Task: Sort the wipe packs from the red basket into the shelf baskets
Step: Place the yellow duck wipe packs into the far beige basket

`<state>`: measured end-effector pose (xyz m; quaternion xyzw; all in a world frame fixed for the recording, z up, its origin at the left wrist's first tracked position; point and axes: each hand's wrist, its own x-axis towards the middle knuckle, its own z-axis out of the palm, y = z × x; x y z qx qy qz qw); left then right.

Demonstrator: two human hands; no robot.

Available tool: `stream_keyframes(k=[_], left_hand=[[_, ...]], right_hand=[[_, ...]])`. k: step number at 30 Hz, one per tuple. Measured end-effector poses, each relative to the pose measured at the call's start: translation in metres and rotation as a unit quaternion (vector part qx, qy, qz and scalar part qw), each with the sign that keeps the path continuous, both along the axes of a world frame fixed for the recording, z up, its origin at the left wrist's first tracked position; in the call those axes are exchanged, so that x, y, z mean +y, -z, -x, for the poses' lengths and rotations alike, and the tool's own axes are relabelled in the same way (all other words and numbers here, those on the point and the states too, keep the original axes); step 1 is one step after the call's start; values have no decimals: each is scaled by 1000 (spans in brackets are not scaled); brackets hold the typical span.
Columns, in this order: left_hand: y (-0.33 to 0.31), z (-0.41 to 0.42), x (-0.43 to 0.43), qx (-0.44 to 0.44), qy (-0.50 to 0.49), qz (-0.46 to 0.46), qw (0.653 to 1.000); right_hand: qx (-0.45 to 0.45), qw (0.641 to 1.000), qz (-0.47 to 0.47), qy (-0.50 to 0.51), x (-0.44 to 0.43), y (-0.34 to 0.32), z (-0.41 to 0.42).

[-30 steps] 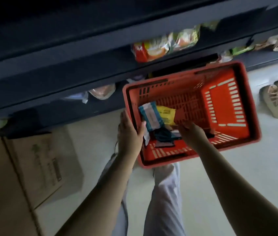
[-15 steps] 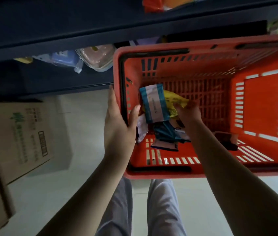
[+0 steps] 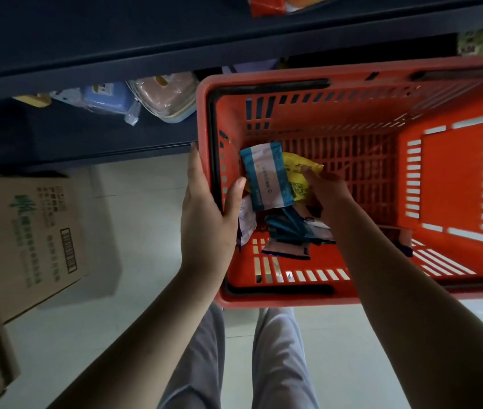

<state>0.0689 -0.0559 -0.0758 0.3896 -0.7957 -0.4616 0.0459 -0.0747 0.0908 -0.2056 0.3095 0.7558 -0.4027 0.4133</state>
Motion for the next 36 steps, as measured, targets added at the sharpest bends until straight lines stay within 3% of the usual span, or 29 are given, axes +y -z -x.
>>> stream_keyframes(k=[7,13,18,26,32,36], left_hand=[[0,0,-1,-1,2,13,1000],[0,0,-1,4,1,18,1000],[3,0,-1,4,6,21,1000],[4,0,-2,12,3,10,1000],[0,-3,-4,-10,9,-32,999],[-64,11,0,-166,9,-52,985]], right_hand=[[48,998,19,26,-12,-9,-3],[29,999,40,15,-14,-9,-5],[102,994,31,-10,-10,-1,-4],[82,995,53,-6,-9,-6,-1],[185,977,101,-16,5,-85,1],[248,953,165,52,31,-195,-4]])
